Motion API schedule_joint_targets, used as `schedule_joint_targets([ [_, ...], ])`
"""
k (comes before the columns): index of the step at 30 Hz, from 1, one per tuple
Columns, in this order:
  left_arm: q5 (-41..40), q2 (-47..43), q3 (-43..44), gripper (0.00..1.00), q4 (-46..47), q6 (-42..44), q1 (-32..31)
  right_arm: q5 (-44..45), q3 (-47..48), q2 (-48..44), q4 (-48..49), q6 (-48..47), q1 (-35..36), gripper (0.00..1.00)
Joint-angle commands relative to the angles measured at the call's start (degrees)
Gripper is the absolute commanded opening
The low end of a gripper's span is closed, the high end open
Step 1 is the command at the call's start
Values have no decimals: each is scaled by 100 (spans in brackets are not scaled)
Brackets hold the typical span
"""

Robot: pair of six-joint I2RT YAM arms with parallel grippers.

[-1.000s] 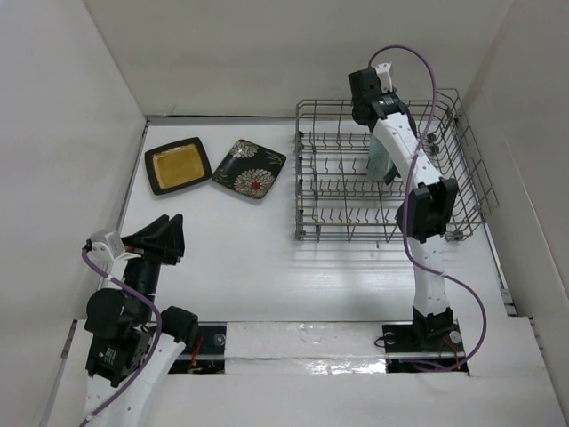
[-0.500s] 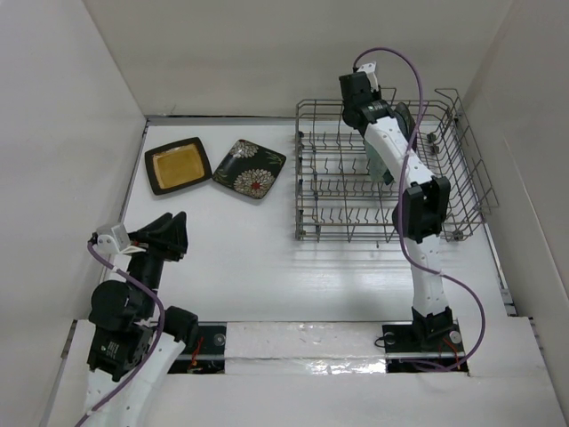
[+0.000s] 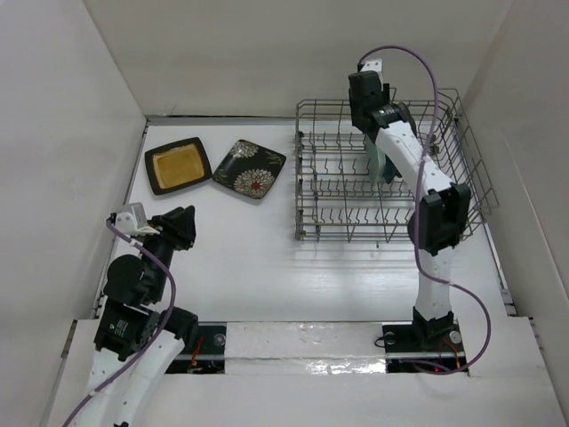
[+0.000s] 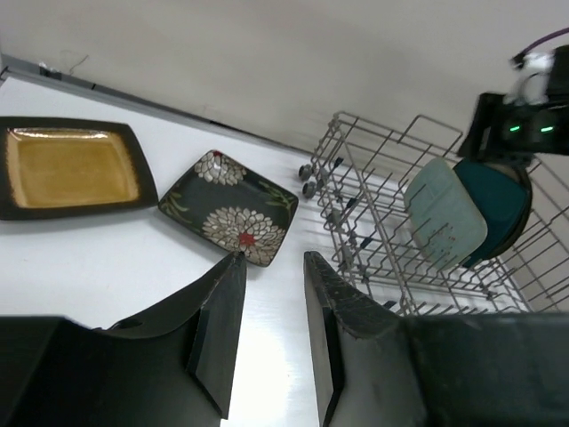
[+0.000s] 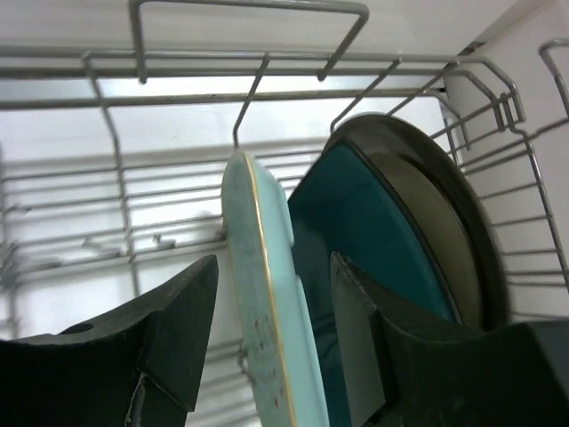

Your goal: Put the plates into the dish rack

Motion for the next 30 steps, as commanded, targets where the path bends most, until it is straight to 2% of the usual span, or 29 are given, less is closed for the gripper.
schedule_joint_targets([
  [1,17,378,103,29,221,-99,-39,-592,-551,-1258,829,417,146,60],
  [4,96,818,226,19,238,-248,-39,-1154,-1763,-2251,1462,619,295,58],
  [5,218,1054,278,10,273,-371,-39,-1556,-2489,-2515,1881,664,400,38],
  [7,333,1283,331,0,414,-538,-39,-1928,-3248,-3314,2314,865,541,9],
  [8,403,1502,331,0,484,-722,-39,-2304,-3643,-3578,2795,953,733,0],
  [9,438,1609,323,0,650,-828,-39,-2473,-4430,-4059,3043,980,839,0],
  [12,369,2040,244,0,1010,-1275,-39,-2685,-5760,-4869,3835,1208,1330,0],
  [15,167,2680,129,0,1336,-1723,-39,-3017,-6615,-5363,4336,1823,1578,0],
  [16,132,2891,94,0,1442,-1821,-39,-3202,-7175,-5669,4503,2129,1726,0],
  [20,44,4189,-38,0,2092,-2401,-39,-3748,-8136,-6277,5119,2562,2228,0],
  [25,-237,5440,234,1,2655,-2894,-39,-3837,-8332,-6744,4918,2387,2501,0],
  [28,-449,6249,629,19,2577,-3070,-39,-3863,-8481,-7034,4970,2413,2624,9],
  [29,-553,6616,795,33,2568,-3087,-39,-3863,-8534,-7104,5075,2457,2624,19],
  [30,-589,6776,867,40,2550,-3175,-39,-3863,-8604,-7218,5102,2466,2685,25],
])
